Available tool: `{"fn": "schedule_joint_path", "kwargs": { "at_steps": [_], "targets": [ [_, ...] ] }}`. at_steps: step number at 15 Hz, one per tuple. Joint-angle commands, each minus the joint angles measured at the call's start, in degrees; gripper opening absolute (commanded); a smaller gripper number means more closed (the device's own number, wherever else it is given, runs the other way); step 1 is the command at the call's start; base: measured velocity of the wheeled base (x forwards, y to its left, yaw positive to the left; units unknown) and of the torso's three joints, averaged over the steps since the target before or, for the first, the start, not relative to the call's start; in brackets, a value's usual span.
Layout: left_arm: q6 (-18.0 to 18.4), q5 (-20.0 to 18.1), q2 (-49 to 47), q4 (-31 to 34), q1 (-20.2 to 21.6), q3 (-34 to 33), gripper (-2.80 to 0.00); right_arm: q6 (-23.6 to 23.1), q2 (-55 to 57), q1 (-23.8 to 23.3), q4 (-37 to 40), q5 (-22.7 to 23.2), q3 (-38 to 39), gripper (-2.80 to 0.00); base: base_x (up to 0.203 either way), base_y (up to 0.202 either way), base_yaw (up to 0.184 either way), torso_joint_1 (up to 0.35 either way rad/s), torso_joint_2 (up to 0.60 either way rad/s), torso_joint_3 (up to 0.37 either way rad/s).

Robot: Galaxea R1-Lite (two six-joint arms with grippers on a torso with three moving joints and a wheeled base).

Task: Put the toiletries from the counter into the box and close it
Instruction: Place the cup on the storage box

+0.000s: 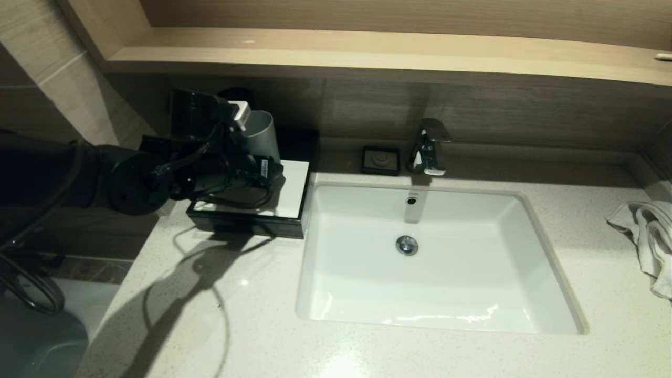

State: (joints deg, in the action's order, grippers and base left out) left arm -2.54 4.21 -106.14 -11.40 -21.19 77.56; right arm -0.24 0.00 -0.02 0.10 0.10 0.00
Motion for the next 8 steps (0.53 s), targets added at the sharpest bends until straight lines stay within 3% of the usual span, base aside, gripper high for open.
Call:
{"fn": "schedule_joint_path", "kwargs": {
  "at_steps": [1, 8],
  "targets": [
    [-0.1, 0.1, -1.8, -0.1, 0.0, 1.6, -2.8, 0.0, 0.0, 0.0, 0.0, 0.0, 0.0, -2.8, 0.0, 0.0, 0.0, 0.0, 0.0, 0.0],
    [0.0, 2.1, -5.6, 0.0, -1.2, 7.6, -2.8, 0.0, 0.0, 0.0, 0.0, 0.1, 0.0, -2.8, 0.0, 0.0, 0.0, 0.0, 0.0, 0.0]
  ]
}}
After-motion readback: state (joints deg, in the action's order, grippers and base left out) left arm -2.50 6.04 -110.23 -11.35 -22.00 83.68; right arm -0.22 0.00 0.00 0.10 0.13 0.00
